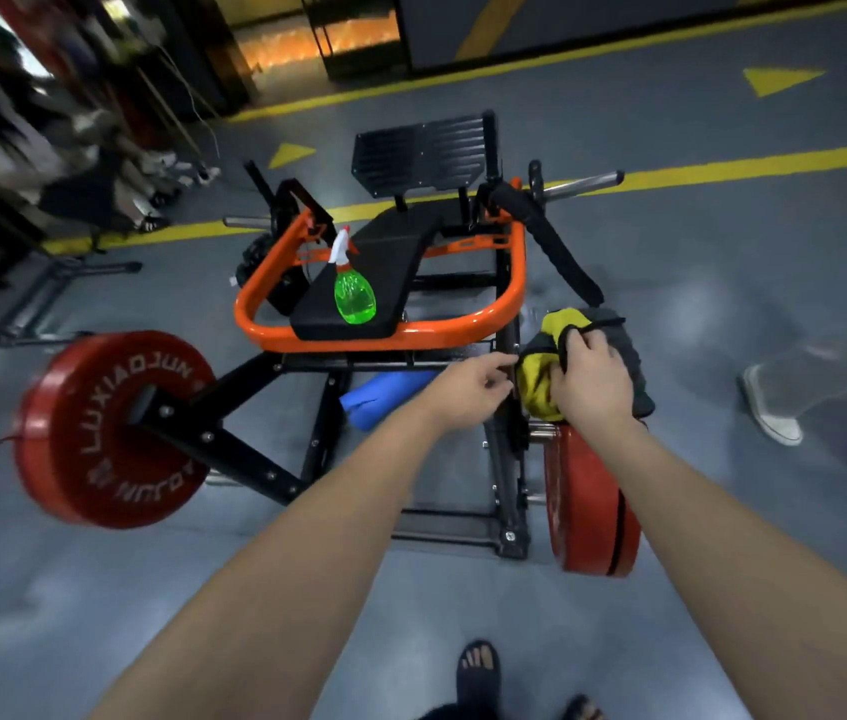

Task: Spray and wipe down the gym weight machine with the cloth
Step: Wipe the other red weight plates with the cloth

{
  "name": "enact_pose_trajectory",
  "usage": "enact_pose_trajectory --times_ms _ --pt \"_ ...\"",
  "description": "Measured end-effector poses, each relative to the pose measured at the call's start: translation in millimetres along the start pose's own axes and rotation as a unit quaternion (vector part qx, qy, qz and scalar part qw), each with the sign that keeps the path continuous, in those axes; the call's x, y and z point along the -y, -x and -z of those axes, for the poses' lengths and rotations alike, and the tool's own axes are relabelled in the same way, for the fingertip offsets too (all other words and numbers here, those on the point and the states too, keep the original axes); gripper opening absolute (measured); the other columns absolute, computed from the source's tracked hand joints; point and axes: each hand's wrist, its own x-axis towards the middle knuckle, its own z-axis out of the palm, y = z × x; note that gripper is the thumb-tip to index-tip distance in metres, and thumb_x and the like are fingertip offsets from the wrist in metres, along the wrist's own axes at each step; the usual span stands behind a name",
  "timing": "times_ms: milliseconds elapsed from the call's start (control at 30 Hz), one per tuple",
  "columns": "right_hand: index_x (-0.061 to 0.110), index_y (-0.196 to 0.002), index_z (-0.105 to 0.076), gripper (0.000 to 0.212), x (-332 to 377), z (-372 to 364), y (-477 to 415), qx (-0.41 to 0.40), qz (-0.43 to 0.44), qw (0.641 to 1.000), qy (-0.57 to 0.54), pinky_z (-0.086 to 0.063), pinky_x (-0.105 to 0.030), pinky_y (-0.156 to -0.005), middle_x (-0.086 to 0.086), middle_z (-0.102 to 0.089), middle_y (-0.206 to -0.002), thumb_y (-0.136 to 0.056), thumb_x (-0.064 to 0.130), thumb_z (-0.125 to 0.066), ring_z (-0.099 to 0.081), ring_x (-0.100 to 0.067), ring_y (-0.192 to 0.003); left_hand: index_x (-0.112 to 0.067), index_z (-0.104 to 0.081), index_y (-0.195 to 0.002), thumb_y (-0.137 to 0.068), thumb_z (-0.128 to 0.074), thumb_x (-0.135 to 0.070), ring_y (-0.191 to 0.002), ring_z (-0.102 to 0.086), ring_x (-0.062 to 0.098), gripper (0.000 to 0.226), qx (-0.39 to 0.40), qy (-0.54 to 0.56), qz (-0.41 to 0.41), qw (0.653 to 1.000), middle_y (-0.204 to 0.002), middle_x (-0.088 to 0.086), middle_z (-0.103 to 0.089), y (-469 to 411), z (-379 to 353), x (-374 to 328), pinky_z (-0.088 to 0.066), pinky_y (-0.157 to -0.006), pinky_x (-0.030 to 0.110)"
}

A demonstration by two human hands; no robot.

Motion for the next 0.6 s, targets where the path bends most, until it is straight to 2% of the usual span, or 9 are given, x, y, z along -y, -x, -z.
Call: enact_pose_trajectory --times_ms 100,200,267,333,367,467,533,600 --pt "0.005 -0.127 -0.056 0.035 1.3 6.4 -0.3 0.015 -0.001 1.0 -0.003 -0.046 -0.05 -0.091 -0.021 -0.054 -0.122 -0.097 0.023 -0.061 -0.054 -0.046 -0.114 -0.022 -0.051 -0.149 -0.106 -0.053 -0.024 -0.114 -0.066 0.021 0.043 0.005 -0.011 -0.009 1.0 -0.13 0.002 -0.065 2.3 7.4 -14.9 -0.044 -0.078 0.012" --pt "0.002 -0.124 -0.053 0.032 -1.9 10.5 2.6 0.014 -0.007 1.0 -0.005 -0.046 -0.05 -0.088 -0.022 -0.054 -0.121 -0.098 0.018 -0.06 -0.055 -0.046 -0.112 -0.025 -0.049 -0.149 -0.107 -0.05 -0.024 -0.11 -0.066 0.023 0.043 0.023 -0.019 -0.015 0.999 -0.132 0.001 -0.064 -5.6 4.8 -23.7 -0.053 -0.086 0.026" --pt "0.002 -0.126 -0.049 0.034 -6.4 12.6 5.9 0.003 -0.017 1.0 -0.019 -0.046 -0.05 -0.088 -0.021 -0.054 -0.123 -0.097 0.016 -0.058 -0.057 -0.047 -0.11 -0.027 -0.052 -0.145 -0.106 -0.049 -0.022 -0.093 -0.066 0.023 0.039 0.015 -0.004 -0.015 1.0 -0.126 0.007 -0.067 -16.2 -1.2 -22.7 -0.052 -0.083 0.032" --pt "0.005 -0.133 -0.044 0.041 -13.6 15.7 7.3 -0.015 -0.032 0.998 -0.055 -0.045 -0.05 -0.087 -0.019 -0.053 -0.127 -0.095 0.013 -0.057 -0.058 -0.047 -0.108 -0.029 -0.055 -0.14 -0.105 -0.05 -0.02 -0.076 -0.06 0.018 0.036 0.006 0.02 -0.012 1.0 -0.117 0.013 -0.07 -27.3 -10.8 -19.9 -0.049 -0.072 0.029" --pt "0.007 -0.137 -0.042 0.045 -18.5 18.2 7.7 -0.02 -0.04 0.996 -0.076 -0.045 -0.049 -0.087 -0.018 -0.053 -0.13 -0.094 0.013 -0.056 -0.059 -0.047 -0.107 -0.028 -0.055 -0.14 -0.105 -0.05 -0.02 -0.079 -0.061 0.017 0.036 0.007 0.021 -0.004 1.0 -0.117 0.013 -0.07 -31.1 -16.4 -20.1 -0.048 -0.075 0.028" --pt "0.011 -0.142 -0.038 0.053 -32.3 26.7 3.8 -0.034 -0.05 0.989 -0.134 -0.044 -0.05 -0.09 -0.014 -0.05 -0.139 -0.092 0.012 -0.056 -0.058 -0.044 -0.112 -0.025 -0.05 -0.147 -0.105 -0.053 -0.025 -0.117 -0.063 0.022 0.042 0.025 -0.006 0.029 0.999 -0.133 0.008 -0.065 -38.8 -27.7 -27.4 -0.043 -0.097 0.023" --pt "0.012 -0.142 -0.039 0.053 -38.6 30.2 -3.1 -0.038 -0.049 0.987 -0.148 -0.045 -0.051 -0.09 -0.013 -0.05 -0.14 -0.092 0.013 -0.057 -0.058 -0.043 -0.114 -0.026 -0.049 -0.148 -0.104 -0.053 -0.025 -0.123 -0.06 0.023 0.044 0.031 -0.028 0.041 0.998 -0.137 0.008 -0.062 -42.4 -31.4 -36.8 -0.042 -0.102 0.025" --pt "0.012 -0.14 -0.041 0.051 -45.8 33.3 -11.2 -0.026 -0.04 0.988 -0.147 -0.045 -0.05 -0.088 -0.014 -0.052 -0.137 -0.092 0.014 -0.058 -0.058 -0.043 -0.113 -0.026 -0.052 -0.144 -0.102 -0.052 -0.023 -0.117 -0.062 0.024 0.042 0.019 -0.035 0.06 0.997 -0.133 0.006 -0.065 -49.7 -36.5 -46.2 -0.047 -0.103 0.032"
